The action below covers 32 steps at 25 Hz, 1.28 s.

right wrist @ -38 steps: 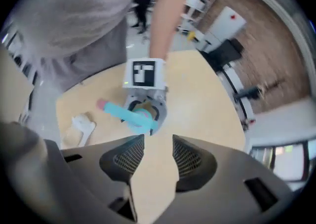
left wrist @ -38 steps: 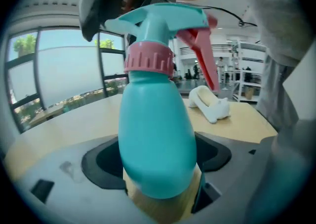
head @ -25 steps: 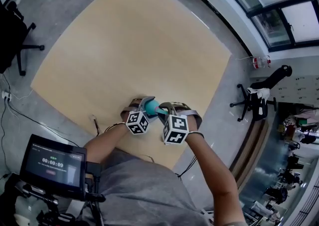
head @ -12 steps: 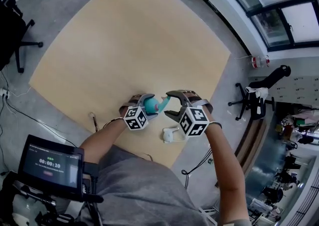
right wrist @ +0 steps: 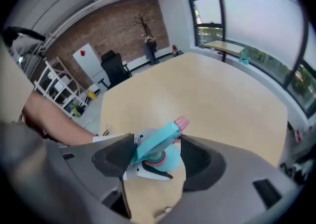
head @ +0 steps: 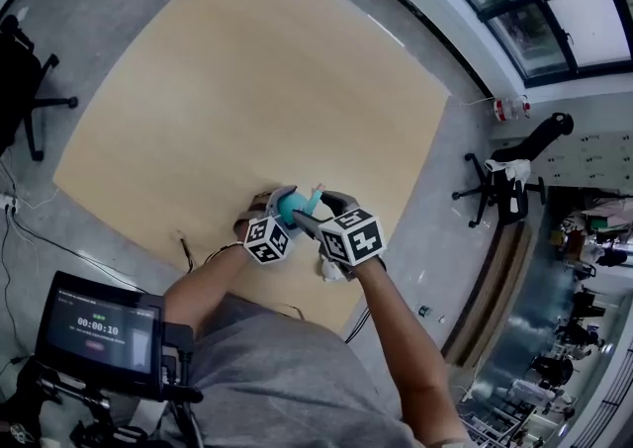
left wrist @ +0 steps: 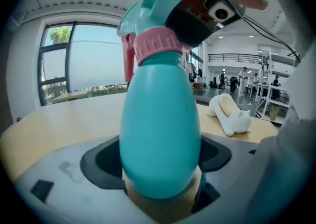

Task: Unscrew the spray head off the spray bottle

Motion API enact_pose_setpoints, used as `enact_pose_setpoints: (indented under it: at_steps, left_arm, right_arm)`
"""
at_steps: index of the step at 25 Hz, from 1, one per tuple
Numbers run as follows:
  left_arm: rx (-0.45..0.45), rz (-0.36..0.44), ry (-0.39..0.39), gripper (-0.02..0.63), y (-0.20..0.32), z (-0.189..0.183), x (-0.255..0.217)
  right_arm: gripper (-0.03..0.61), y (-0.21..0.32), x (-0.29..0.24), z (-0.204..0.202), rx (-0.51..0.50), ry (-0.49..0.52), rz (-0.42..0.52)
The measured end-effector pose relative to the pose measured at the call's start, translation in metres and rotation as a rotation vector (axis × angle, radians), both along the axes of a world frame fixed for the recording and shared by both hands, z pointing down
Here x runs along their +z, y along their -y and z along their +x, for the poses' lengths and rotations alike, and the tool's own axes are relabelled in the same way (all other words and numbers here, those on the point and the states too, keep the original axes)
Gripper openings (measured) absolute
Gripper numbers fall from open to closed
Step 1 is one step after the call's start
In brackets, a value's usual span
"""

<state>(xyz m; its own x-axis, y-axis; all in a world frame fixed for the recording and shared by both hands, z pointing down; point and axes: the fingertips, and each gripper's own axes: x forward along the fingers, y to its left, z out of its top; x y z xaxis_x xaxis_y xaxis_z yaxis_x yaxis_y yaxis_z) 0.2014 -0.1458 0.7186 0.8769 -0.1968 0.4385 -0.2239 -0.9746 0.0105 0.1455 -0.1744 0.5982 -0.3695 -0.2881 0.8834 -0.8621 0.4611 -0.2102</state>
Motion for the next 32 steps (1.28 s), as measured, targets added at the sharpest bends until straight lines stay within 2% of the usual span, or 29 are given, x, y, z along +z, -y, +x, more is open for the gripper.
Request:
enact_pose_setpoints:
  at_steps: [1,3,5,7,9,11,12,13,14,15,17,18,19,20,21,22,23,24,25,28,29,30,31,32]
  left_arm:
    - [0.025,0.004,-0.002,0.387,-0.001,0.0,0.0]
    - [0.076,0.004,-0.003,0.387,-0.004,0.001,0.0]
    - [0.119,0.001,0.001,0.387,-0.005,0.001,0.0]
    - [0.154,0.002,0.005,0.387,-0.007,0.0,0.001]
    - [0.178,0.004,0.007,0.387,-0.008,0.001,0.002]
    - [0.191,0.002,0.009,0.387,-0.008,0.002,0.003]
    - [0.193,0.0,0.01,0.387,-0.007,0.002,0.003]
    - [0.192,-0.001,0.011,0.387,-0.007,0.003,0.003]
    - [0.189,-0.001,0.013,0.387,-0.006,0.004,0.003]
    - [0.184,-0.001,0.015,0.387,-0.006,0.005,0.003]
    - [0.168,0.001,0.015,0.387,-0.005,0.008,0.002]
    - [0.156,0.002,0.014,0.387,-0.004,0.009,0.001]
    - [0.142,0.003,0.014,0.387,-0.003,0.01,0.001]
    - [0.127,0.004,0.015,0.387,-0.002,0.01,0.001]
    - [0.111,0.005,0.018,0.387,-0.002,0.01,0.001]
    - [0.092,0.007,0.022,0.387,-0.002,0.009,0.002]
    - [0.072,0.01,0.028,0.387,-0.001,0.008,0.003]
    - [0.052,0.015,0.035,0.388,-0.001,0.006,0.003]
    - [0.032,0.021,0.044,0.388,-0.001,0.005,0.004]
    - [0.005,0.033,0.057,0.39,-0.001,0.004,0.005]
    - [0.014,0.029,0.054,0.39,-0.002,0.004,0.005]
    - [0.033,0.022,0.048,0.39,-0.003,0.005,0.005]
    - [0.061,0.012,0.041,0.39,-0.005,0.006,0.005]
    - [0.094,-0.002,0.034,0.39,-0.006,0.006,0.005]
  right_arm:
    - [0.299,-0.004,-0.002,-0.001,-0.085,-0.02,-0.016]
    - [0.29,-0.016,-0.002,0.004,-0.344,-0.106,-0.068]
    - [0.086,-0.028,0.002,0.016,-0.7,-0.285,-0.093]
    - [0.068,-0.032,0.006,0.023,-1.092,-0.485,-0.029]
    - [0.064,-0.033,0.01,0.022,-1.395,-0.621,0.067]
    - [0.063,-0.027,0.014,0.021,-1.607,-0.736,0.198]
    - [0.063,-0.024,0.015,0.021,-1.659,-0.773,0.259]
    - [0.063,-0.02,0.015,0.023,-1.653,-0.786,0.294]
    - [0.064,-0.017,0.013,0.027,-1.583,-0.778,0.293]
    - [0.064,-0.012,0.01,0.036,-1.455,-0.755,0.261]
    - [0.086,-0.001,-0.005,0.062,-1.069,-0.635,0.164]
    - [0.144,0.004,-0.017,0.072,-0.829,-0.512,0.131]
    - [0.187,0.01,-0.032,0.076,-0.571,-0.339,0.113]
    - [0.208,0.015,-0.048,0.072,-0.313,-0.136,0.1]
    - [0.257,0.018,-0.061,0.063,-0.083,0.061,0.078]
    - [0.264,0.018,-0.066,0.051,0.091,0.211,0.039]
    - [0.264,0.013,-0.06,0.04,0.186,0.286,-0.017]
    - [0.264,0.004,-0.047,0.029,0.21,0.289,-0.078]
    - [0.264,-0.005,-0.031,0.021,0.187,0.247,-0.136]
    - [0.263,-0.023,0.002,0.008,0.035,0.083,-0.267]
    - [0.215,-0.027,0.008,0.008,-0.073,0.002,-0.286]
    - [0.136,-0.03,0.011,0.011,-0.247,-0.1,-0.272]
    - [0.124,-0.033,0.013,0.013,-0.485,-0.21,-0.222]
    - [0.123,-0.035,0.014,0.014,-0.768,-0.317,-0.149]
